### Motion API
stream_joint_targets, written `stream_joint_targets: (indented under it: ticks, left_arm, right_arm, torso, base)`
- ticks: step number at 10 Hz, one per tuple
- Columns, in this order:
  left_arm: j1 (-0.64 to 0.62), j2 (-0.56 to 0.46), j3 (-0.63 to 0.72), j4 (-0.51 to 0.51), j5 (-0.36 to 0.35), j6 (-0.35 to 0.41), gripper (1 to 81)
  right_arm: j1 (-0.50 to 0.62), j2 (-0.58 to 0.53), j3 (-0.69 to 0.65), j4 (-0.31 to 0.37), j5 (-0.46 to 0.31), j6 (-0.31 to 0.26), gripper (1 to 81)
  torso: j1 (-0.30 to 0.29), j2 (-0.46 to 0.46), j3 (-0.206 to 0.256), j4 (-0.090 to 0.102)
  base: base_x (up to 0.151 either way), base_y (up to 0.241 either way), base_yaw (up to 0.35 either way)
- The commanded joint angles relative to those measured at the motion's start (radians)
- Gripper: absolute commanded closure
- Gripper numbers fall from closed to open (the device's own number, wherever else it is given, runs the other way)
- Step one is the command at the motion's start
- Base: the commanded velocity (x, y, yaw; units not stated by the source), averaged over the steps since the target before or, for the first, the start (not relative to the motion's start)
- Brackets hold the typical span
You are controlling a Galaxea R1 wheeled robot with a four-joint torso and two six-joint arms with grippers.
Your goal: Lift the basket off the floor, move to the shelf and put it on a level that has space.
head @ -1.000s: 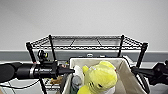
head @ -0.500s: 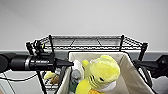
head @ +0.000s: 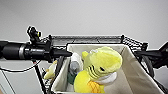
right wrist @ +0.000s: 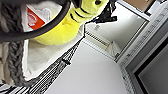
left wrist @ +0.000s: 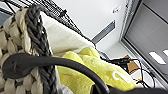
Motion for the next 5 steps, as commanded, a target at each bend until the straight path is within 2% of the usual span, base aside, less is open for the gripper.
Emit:
stream_joint_targets:
  ticks: [1,5]
  left_arm:
    - [-0.179,0.026,-0.065,-0.069,-0.021,0.009,81.1]
    - [-0.233,0.069,-0.125,-0.114,0.001,0.009,81.1]
  right_arm:
    - [0.193,0.045,-0.051,0.054,-0.004,0.021,81.1]
    - [0.288,0.117,-0.128,0.054,-0.047,0.095,81.1]
  torso:
    - [0.0,0.0,0.0,0.0]
    - [0.0,0.0,0.0,0.0]
  base:
    - [0.0,0.0,0.0]
    - [0.0,0.0,0.0]
